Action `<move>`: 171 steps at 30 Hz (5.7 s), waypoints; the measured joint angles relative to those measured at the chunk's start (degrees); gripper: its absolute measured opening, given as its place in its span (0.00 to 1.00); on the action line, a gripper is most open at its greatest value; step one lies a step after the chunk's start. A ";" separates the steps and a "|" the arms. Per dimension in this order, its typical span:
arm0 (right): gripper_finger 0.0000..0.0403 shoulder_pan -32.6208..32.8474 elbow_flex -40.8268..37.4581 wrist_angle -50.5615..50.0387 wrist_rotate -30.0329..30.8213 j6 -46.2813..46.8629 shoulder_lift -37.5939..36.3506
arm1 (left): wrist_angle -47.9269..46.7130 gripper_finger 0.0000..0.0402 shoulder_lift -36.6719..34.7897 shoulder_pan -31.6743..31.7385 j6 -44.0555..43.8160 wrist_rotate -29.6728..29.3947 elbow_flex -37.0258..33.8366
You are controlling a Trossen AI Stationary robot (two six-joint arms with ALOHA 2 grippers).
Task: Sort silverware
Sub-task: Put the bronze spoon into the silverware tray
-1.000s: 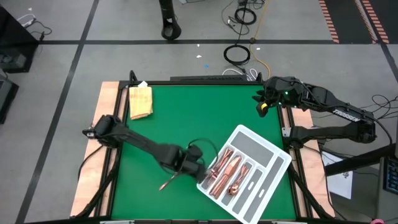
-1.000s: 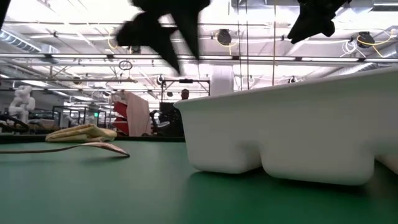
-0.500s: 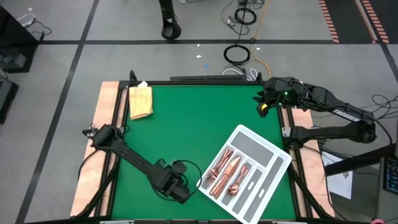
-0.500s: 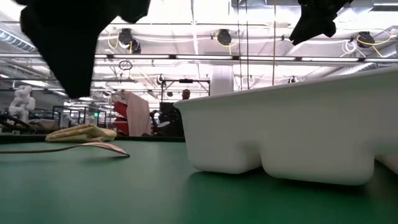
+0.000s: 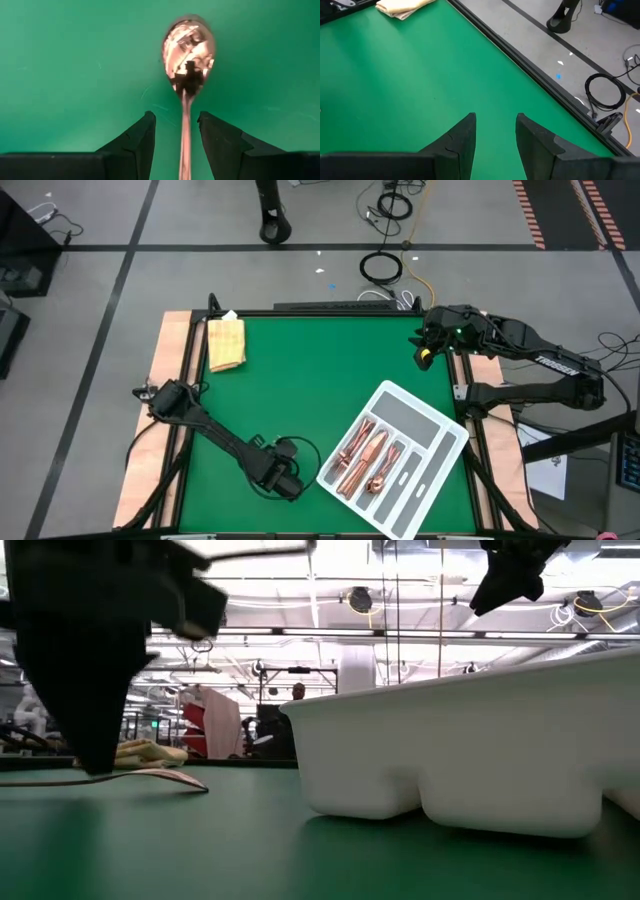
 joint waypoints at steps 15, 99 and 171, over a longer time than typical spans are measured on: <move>0.32 -0.01 0.00 -1.30 0.00 -0.16 -0.01 | 7.82 0.02 0.45 1.15 1.77 0.70 -5.52; 0.00 17.33 -5.45 10.08 -38.13 -12.48 9.58 | 53.75 0.28 -14.12 18.12 40.59 -8.14 0.00; 0.27 49.73 38.60 -15.27 -32.81 -58.91 74.18 | -11.42 0.29 -32.83 23.32 35.25 -17.55 -0.03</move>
